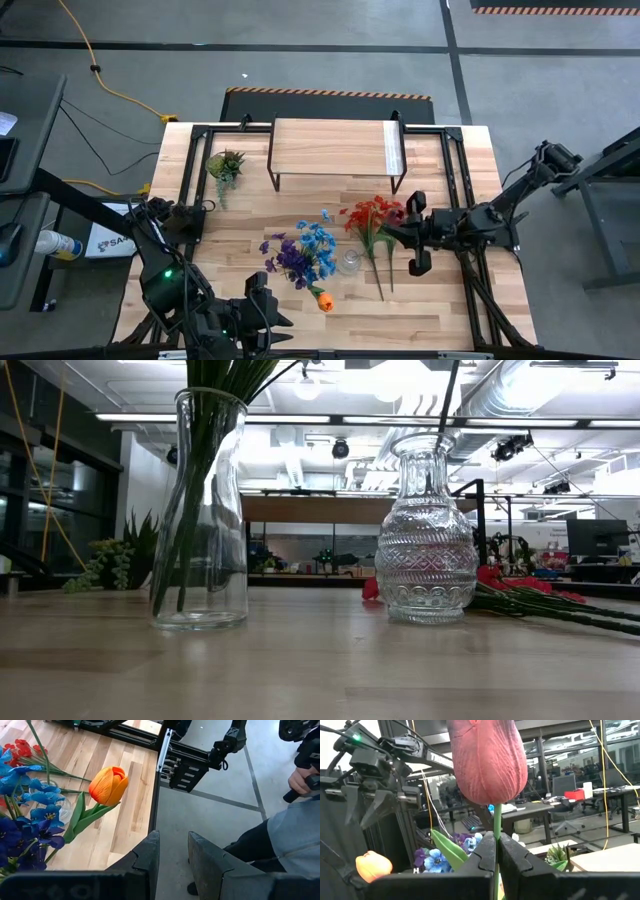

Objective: Pick and place flowers into a vace then onto a shelf
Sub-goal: Put the red flower into the right transparent flower vase

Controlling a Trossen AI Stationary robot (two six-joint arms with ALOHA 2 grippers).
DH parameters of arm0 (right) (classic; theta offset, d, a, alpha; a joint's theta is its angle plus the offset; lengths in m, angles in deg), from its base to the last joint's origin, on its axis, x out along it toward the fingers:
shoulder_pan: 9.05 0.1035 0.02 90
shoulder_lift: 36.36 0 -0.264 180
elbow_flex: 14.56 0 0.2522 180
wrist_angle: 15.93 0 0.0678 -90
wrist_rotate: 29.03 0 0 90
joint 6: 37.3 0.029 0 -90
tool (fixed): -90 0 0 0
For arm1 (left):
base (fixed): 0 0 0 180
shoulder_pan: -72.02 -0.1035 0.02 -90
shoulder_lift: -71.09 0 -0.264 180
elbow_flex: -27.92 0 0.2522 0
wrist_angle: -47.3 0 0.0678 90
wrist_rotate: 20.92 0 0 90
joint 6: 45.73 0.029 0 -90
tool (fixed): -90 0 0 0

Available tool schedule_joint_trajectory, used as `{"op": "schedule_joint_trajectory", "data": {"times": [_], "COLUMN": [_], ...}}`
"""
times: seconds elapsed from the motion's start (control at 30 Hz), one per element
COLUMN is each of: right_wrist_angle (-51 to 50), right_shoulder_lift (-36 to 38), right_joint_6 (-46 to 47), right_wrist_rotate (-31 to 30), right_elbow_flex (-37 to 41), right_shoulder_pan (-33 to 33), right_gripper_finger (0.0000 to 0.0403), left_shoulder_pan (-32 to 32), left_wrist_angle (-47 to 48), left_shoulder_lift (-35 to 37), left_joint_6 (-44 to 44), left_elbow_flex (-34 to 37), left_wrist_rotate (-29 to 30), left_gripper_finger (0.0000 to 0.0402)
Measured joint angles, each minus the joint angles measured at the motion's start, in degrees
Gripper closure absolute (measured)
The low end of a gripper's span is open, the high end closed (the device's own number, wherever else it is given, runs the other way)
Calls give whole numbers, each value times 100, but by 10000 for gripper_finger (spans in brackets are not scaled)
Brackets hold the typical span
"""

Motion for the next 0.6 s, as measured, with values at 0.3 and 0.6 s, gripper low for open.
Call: {"op": "schedule_joint_trajectory", "data": {"times": [0.3,0.6], "right_wrist_angle": [-65,-153], "right_shoulder_lift": [-413,-464], "right_joint_6": [408,460], "right_wrist_rotate": [185,217], "right_elbow_flex": [-2,-2], "right_shoulder_pan": [-200,-234], "right_gripper_finger": [403,403], "left_shoulder_pan": [0,0], "left_wrist_angle": [1,1], "left_shoulder_lift": [0,0], "left_joint_6": [0,0], "left_elbow_flex": [0,0], "left_wrist_rotate": [-19,-16], "left_gripper_finger": [268,268]}}
